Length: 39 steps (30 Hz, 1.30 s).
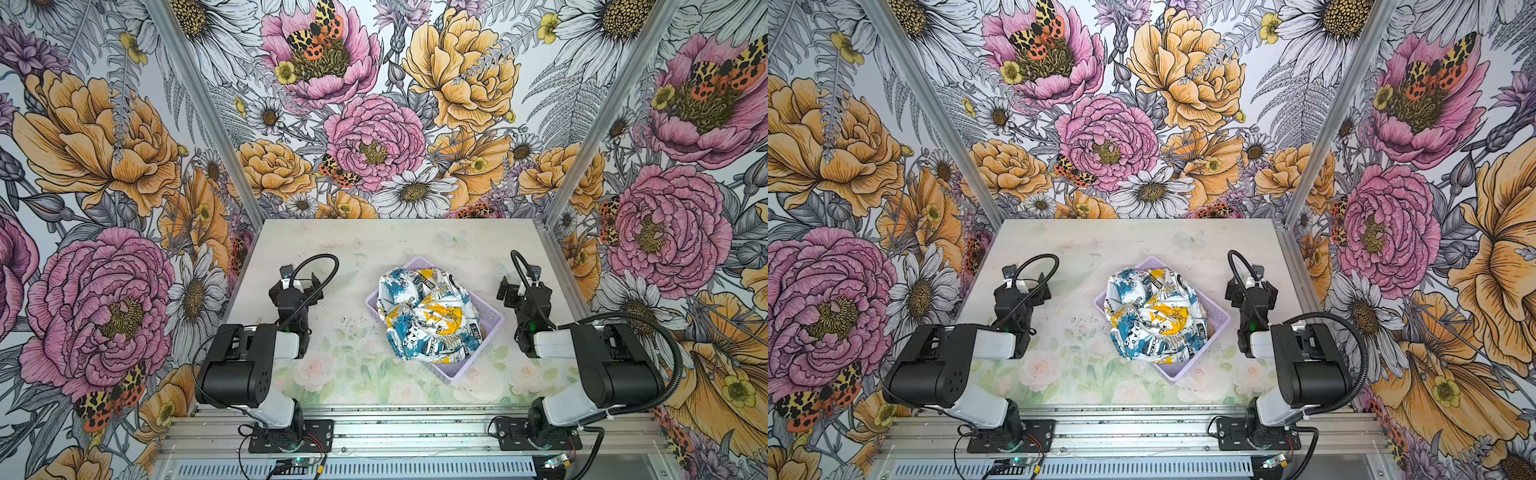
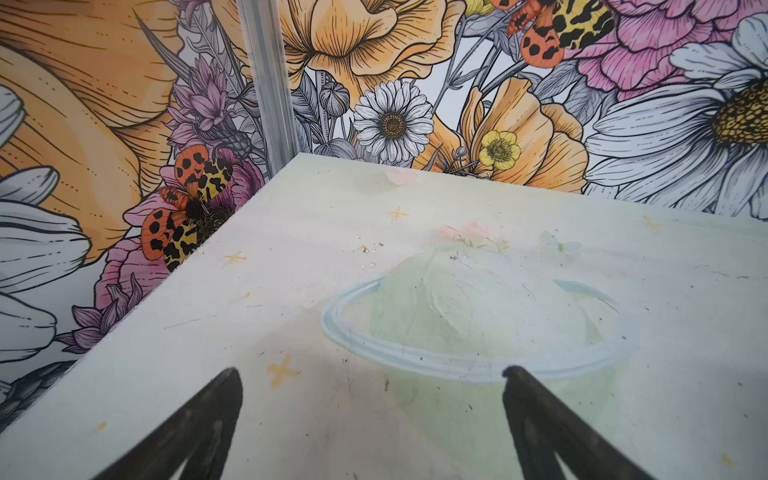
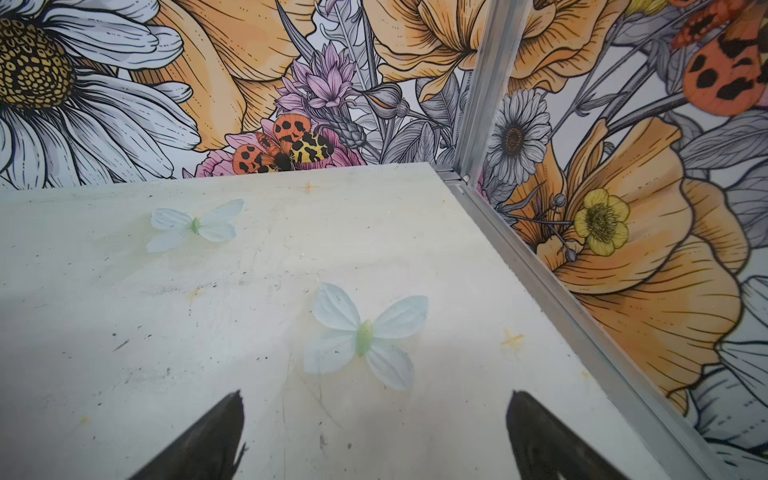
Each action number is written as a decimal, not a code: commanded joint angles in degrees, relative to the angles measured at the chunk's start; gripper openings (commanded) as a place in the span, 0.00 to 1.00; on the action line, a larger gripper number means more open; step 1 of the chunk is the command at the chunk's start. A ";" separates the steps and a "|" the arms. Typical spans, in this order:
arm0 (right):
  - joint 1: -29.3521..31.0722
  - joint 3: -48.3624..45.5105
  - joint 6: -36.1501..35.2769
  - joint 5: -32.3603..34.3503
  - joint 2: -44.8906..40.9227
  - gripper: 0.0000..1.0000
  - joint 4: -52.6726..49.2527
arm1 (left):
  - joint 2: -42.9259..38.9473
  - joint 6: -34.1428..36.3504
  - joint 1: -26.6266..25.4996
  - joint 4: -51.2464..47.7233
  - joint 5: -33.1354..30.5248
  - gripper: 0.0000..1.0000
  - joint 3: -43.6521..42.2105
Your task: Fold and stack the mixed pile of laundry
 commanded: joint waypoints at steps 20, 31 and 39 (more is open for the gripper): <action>-0.03 1.02 -0.11 0.41 -0.02 1.00 0.66 | -0.14 0.68 0.23 1.60 1.22 0.99 0.13; -0.03 1.00 -0.11 0.46 -0.13 1.00 0.71 | -0.13 0.73 0.20 1.64 1.16 0.99 0.17; 5.27 16.85 2.38 4.32 -16.39 0.97 -43.35 | -14.49 -1.15 -4.84 -34.21 -6.82 0.99 12.44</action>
